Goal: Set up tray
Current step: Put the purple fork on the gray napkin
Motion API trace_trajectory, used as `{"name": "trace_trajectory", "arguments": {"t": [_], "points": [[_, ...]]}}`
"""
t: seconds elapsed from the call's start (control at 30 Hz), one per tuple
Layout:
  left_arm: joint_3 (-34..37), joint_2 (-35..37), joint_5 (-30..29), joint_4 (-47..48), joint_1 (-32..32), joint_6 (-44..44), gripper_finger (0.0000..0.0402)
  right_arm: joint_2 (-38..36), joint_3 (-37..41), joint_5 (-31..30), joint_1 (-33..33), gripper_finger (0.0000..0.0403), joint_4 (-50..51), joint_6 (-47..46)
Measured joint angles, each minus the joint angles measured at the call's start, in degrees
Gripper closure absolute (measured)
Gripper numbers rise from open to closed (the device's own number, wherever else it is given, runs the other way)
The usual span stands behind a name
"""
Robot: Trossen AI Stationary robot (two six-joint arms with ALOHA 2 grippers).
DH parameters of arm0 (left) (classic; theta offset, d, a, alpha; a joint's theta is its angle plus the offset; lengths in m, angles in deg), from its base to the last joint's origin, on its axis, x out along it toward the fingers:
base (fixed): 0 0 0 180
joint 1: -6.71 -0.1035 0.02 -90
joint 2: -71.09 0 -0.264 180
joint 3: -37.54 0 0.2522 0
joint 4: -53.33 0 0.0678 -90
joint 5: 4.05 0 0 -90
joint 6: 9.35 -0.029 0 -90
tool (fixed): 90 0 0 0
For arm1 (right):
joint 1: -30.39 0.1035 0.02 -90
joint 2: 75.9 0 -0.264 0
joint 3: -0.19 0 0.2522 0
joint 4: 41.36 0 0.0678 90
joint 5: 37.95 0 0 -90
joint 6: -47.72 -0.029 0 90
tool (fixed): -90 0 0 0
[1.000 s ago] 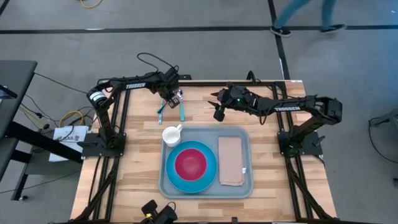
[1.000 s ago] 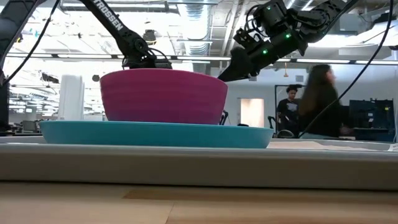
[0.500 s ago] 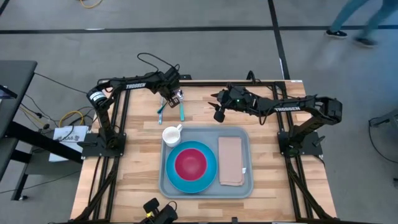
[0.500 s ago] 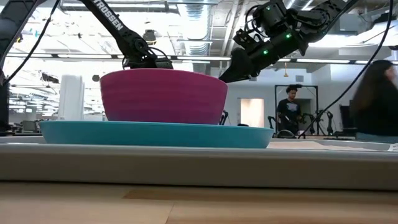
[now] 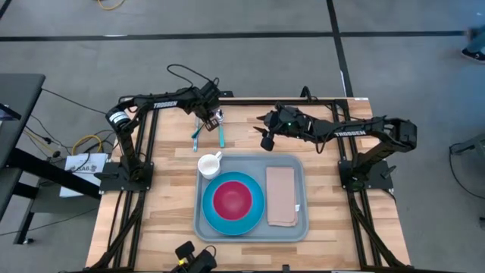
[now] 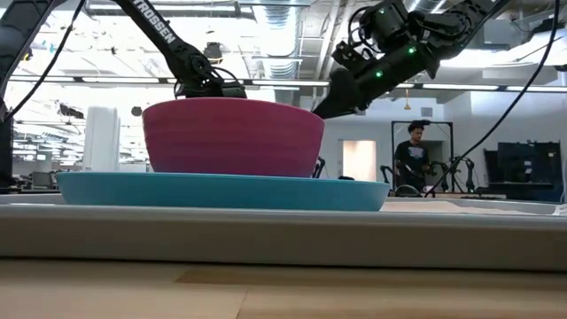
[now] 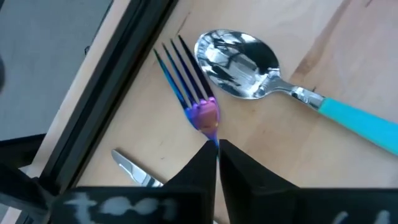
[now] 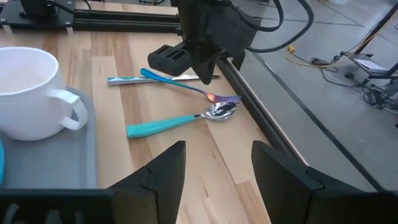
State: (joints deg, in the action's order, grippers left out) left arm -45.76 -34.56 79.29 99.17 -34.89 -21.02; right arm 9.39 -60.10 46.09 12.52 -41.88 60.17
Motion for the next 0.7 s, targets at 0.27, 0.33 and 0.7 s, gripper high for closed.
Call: {"name": "trace_trajectory", "arguments": {"t": [0.27, 0.33, 0.7], "points": [[0.0, 0.0, 0.0, 0.7, 0.0, 6.5, 0.0318, 0.0, 0.0, 0.0, 0.0, 0.0225, 0.5, 0.0], [0.0, -0.3, 0.1, 1.1, 0.0, 7.5, 0.0298, 0.0, 0.0, 0.0, 0.0, 0.0225, 0.5, 0.0], [1.6, -0.4, 0.6, 1.1, 0.1, 12.3, 0.0267, 0.0, 0.0, 0.0, 0.0, 0.0225, 0.5, 0.0]]}}
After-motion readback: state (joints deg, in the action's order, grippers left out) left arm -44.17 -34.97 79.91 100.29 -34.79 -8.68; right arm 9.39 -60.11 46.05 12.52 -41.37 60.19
